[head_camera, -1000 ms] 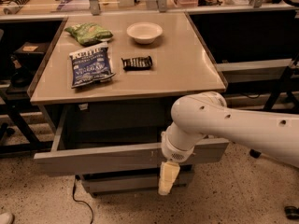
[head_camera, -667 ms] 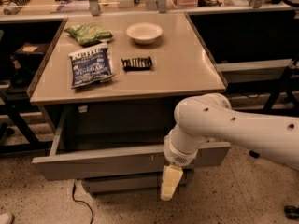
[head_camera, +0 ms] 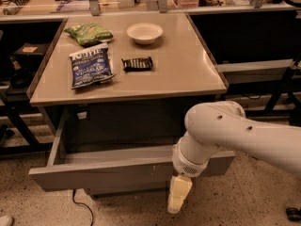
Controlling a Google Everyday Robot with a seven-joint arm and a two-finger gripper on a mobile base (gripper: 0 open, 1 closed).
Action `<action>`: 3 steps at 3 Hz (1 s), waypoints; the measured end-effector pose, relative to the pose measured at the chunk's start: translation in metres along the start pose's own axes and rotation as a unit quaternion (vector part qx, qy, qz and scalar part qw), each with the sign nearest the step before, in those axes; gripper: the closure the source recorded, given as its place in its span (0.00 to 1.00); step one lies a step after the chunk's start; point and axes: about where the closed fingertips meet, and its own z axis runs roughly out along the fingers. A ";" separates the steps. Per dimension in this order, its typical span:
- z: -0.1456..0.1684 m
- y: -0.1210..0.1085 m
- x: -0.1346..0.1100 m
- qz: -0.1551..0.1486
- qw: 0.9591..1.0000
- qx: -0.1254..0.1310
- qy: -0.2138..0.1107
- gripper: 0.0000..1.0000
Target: Open top drawer
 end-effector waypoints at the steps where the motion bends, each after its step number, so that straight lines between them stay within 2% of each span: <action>1: -0.013 0.034 0.021 0.031 0.999 -0.013 0.003 0.00; 2: -0.014 0.034 0.021 0.031 0.999 -0.013 0.003 0.00; 3: -0.029 0.066 0.040 0.061 0.998 -0.019 0.009 0.00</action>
Offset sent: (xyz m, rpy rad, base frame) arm -0.2054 -0.0988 0.0625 -0.0343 0.2301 -0.2954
